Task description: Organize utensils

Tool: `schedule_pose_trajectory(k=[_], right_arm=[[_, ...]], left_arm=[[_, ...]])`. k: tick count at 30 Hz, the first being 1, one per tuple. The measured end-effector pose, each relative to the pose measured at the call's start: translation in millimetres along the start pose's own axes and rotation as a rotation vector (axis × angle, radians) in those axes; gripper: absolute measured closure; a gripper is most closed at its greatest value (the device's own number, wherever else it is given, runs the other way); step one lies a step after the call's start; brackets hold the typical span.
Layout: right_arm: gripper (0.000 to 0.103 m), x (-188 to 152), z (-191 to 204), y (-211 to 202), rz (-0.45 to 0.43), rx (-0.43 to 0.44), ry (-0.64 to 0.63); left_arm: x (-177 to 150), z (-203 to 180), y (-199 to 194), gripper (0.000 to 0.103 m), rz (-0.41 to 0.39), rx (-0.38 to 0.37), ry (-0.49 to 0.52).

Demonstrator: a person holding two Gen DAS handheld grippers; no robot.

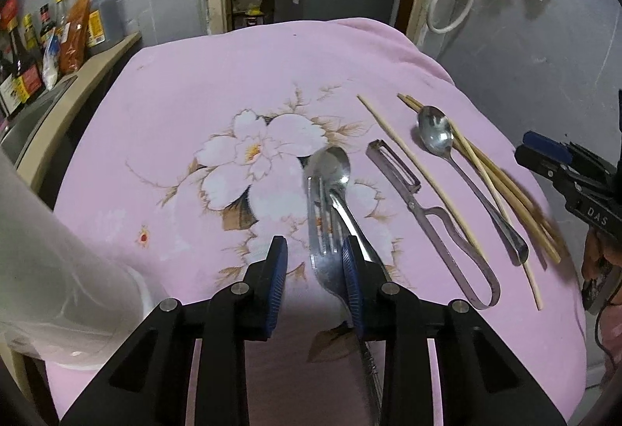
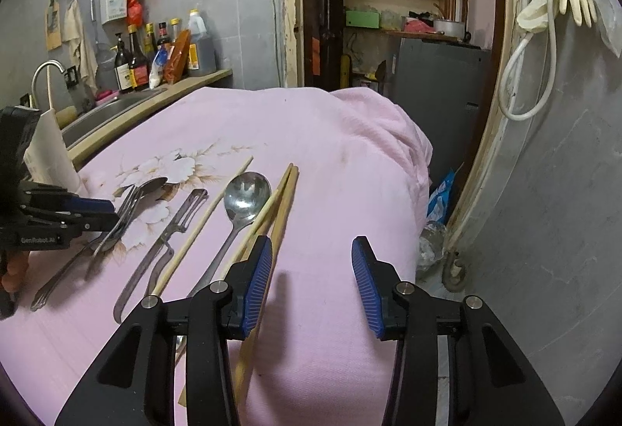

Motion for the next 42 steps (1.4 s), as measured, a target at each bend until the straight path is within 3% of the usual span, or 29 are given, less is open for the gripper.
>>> schedule_pose_trajectory(k=[12, 22, 32, 37, 42], right_arm=[[0.062, -2.3, -0.1, 5.2, 0.021, 0.001, -0.009], [0.062, -8.9, -4.8, 23.2, 0.094, -0.021, -0.039], [0.062, -5.2, 3.0, 29.7, 0.119, 0.01, -0.067], [0.062, -3.4, 5.5, 32.3, 0.135, 0.019, -0.069], [0.063, 1.4, 7.5, 30.6, 0.118, 0.021, -0.065]], left_arm=[[12.9, -11.7, 17.7, 0.078, 0.018, 0.002, 0.051], [17.2, -10.9, 14.6, 0.098, 0.016, -0.047, 0.026], [7.9, -18.0, 1.3, 0.1, 0.029, -0.099, 0.006], [3.9, -9.9, -13.6, 0.101, 0.016, -0.03, -0.012], [0.3, -0.5, -26.8, 0.1, -0.058, 0.053, -0.023]])
Point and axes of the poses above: each gripper's, at about its wrist camera, not at the fingertips, and y roughly the way its jaws point, z to its left, x to its top, the point moved 7 cm from there along y, roughly the way its jaws point, and after that the axes turned 10 degrees about x, right-handed, at the moved point
